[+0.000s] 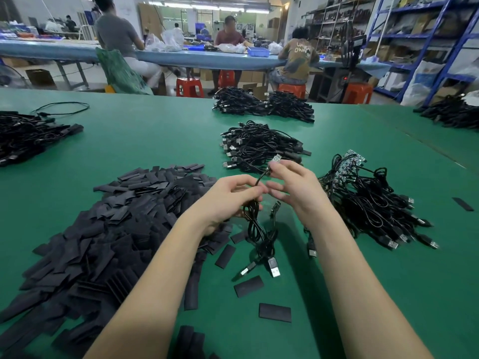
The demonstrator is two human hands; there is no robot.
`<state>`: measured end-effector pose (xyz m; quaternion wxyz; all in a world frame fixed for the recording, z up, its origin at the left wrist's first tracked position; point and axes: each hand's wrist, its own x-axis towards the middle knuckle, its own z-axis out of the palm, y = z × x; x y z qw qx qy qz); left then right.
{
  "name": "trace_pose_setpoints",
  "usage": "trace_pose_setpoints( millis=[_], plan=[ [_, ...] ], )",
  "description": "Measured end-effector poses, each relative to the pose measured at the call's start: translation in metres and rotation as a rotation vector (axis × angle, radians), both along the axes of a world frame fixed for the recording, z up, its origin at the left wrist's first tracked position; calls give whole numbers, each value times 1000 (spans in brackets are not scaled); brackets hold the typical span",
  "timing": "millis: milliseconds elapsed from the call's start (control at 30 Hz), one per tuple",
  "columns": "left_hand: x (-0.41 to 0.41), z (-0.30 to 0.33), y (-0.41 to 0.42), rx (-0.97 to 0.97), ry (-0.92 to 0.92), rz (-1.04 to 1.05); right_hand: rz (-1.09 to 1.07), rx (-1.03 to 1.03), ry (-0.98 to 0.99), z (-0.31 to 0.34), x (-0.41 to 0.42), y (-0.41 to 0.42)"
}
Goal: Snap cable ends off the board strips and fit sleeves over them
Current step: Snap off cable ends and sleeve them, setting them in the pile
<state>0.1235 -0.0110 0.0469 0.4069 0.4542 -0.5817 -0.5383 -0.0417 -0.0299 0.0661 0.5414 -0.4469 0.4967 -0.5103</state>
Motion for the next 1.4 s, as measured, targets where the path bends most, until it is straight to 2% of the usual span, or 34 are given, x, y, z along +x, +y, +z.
trace_pose_setpoints(
  millis=[33,67,167,267,333,533,667,767,933,1067,1267,1400],
  plan=[
    [0,-1,-1,12,21,37,10,-42,224,-1,-1,1],
    [0,-2,-1,23,47,72,67,-43,338,-1,-4,1],
    [1,-2,-3,10,51,151,417,58,430,6,-16,6],
    [1,0,-3,-17,81,194,671,-24,887,10,-25,8],
    [2,1,-3,-51,89,222,694,-39,1043,12,-25,9],
    [3,-1,-6,-105,84,224,638,1,1119,5,-20,5],
    [4,-3,-9,-86,87,205,486,-37,1174,-2,-22,-2],
    [5,-1,-11,-18,161,193,378,-72,1237,-6,-26,-4],
    [10,2,-11,-24,105,228,217,-257,1180,-4,-16,-6],
    [17,8,-12,-56,-13,226,293,-370,1041,-13,13,-1],
    [27,7,-16,-112,-90,297,346,-420,1109,-42,47,6],
    [27,2,-19,-85,-86,310,310,-414,1052,-40,44,5]
  ],
)
